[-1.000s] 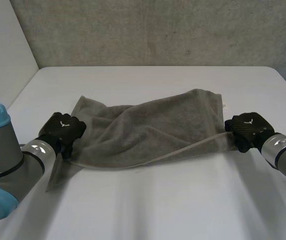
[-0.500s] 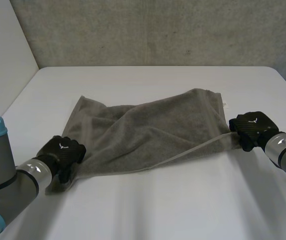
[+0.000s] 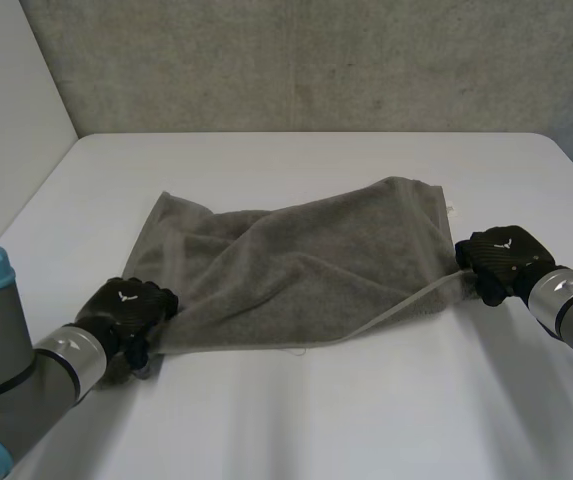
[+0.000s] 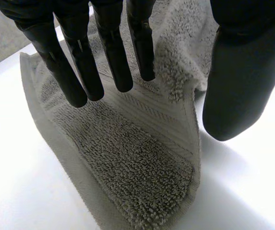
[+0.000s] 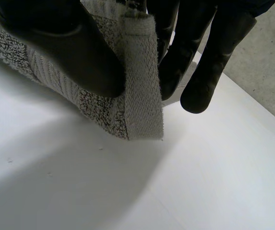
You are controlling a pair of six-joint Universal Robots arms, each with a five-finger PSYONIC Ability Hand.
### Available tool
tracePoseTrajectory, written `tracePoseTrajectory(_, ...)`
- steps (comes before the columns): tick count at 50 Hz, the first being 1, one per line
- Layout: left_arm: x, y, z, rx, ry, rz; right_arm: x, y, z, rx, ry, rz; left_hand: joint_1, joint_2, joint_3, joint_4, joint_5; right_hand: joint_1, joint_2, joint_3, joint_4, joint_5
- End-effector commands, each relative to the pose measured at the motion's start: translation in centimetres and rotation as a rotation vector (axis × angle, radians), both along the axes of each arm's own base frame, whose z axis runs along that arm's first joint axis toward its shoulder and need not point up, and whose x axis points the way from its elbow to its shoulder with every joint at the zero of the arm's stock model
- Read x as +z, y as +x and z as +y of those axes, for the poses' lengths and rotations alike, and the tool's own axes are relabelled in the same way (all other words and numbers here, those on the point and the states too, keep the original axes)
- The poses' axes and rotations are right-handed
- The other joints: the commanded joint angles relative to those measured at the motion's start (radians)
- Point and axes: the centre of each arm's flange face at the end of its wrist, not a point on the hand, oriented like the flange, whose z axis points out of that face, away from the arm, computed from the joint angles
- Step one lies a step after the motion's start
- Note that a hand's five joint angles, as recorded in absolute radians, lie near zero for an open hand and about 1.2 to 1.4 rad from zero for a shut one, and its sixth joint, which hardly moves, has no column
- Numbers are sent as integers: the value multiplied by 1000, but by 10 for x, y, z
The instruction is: Fold the towel.
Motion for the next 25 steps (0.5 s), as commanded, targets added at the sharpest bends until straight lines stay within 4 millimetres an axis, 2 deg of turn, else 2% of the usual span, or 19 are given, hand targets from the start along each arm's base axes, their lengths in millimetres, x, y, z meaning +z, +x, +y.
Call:
tracePoseTrajectory(1, -13, -4, -7, -6, 2, -12, 1, -1, -1, -7, -4, 2, -41, -42, -34, -46, -201, 59, 70, 55, 54, 52)
tracePoseTrajectory(3, -12, -5, -13, -4, -24, -7, 3, -2, -2, -15, -10, 0, 195, 195, 203, 191, 35, 59, 70, 55, 54, 52)
tracePoseTrajectory(4, -12, -5, -13, -4, -24, -7, 3, -2, -2, -15, -10, 0, 197, 196, 204, 192, 37, 59, 70, 55, 54, 52)
tracePoseTrajectory(5, -10, -5, -18, 2, -48, -1, 6, -3, -3, -19, -18, -2, 412, 411, 419, 407, 252, 59, 70, 55, 54, 52)
tracePoseTrajectory(6, -10, -5, -18, 2, -48, -1, 6, -3, -3, -19, -18, -2, 414, 413, 421, 409, 254, 59, 70, 55, 54, 52)
tracePoseTrajectory(7, -7, -4, -24, 11, -78, 4, 11, -5, -4, -25, -33, -7, 606, 605, 613, 601, 446, 59, 70, 55, 54, 52)
tracePoseTrajectory(8, -3, -3, -29, 20, -106, 9, 17, -8, -6, -38, -48, -12, 677, 677, 685, 673, 517, 59, 70, 55, 54, 52)
tracePoseTrajectory(9, -3, -3, -29, 20, -106, 9, 17, -8, -6, -38, -48, -12, 678, 677, 685, 673, 518, 59, 70, 55, 54, 52)
tracePoseTrajectory(12, 3, -1, -37, 40, -143, 9, 34, -10, -6, -48, -96, -16, 678, 677, 685, 673, 518, 59, 70, 55, 54, 52)
tracePoseTrajectory(13, 8, 0, -41, 46, -158, 10, 46, -10, -5, -50, -126, -25, 678, 677, 685, 673, 518, 59, 70, 55, 54, 52)
tracePoseTrajectory(14, 8, 0, -41, 46, -158, 10, 46, -10, -5, -50, -127, -25, 678, 677, 685, 673, 518, 59, 70, 55, 54, 52)
tracePoseTrajectory(16, 29, 1, -48, 56, -228, 27, 77, -10, -1, -54, -196, -66, 678, 677, 685, 673, 518, 59, 70, 55, 54, 52)
tracePoseTrajectory(17, 29, 1, -49, 56, -228, 27, 77, -10, -1, -54, -196, -66, 678, 677, 685, 673, 518, 59, 70, 55, 54, 52)
tracePoseTrajectory(19, 66, 3, -55, 65, -345, 56, 116, -11, 2, -64, -270, -123, 678, 677, 685, 673, 518, 59, 70, 55, 54, 52)
tracePoseTrajectory(20, 66, 3, -55, 65, -346, 56, 116, -11, 2, -64, -270, -123, 678, 677, 685, 673, 518, 59, 70, 55, 54, 52)
tracePoseTrajectory(22, 105, 7, -57, 78, -470, 82, 153, -12, 9, -61, -322, -151, 678, 677, 685, 673, 518, 59, 70, 55, 54, 52)
tracePoseTrajectory(23, 105, 7, -57, 78, -470, 83, 153, -12, 9, -61, -322, -151, 678, 677, 685, 673, 518, 59, 70, 55, 54, 52)
tracePoseTrajectory(24, 129, 9, -56, 81, -544, 98, 170, -13, 12, -57, -333, -151, 678, 677, 685, 673, 518, 59, 70, 55, 54, 52)
tracePoseTrajectory(25, 129, 9, -56, 81, -544, 98, 170, -13, 12, -57, -333, -151, 678, 677, 685, 673, 518, 59, 70, 55, 54, 52)
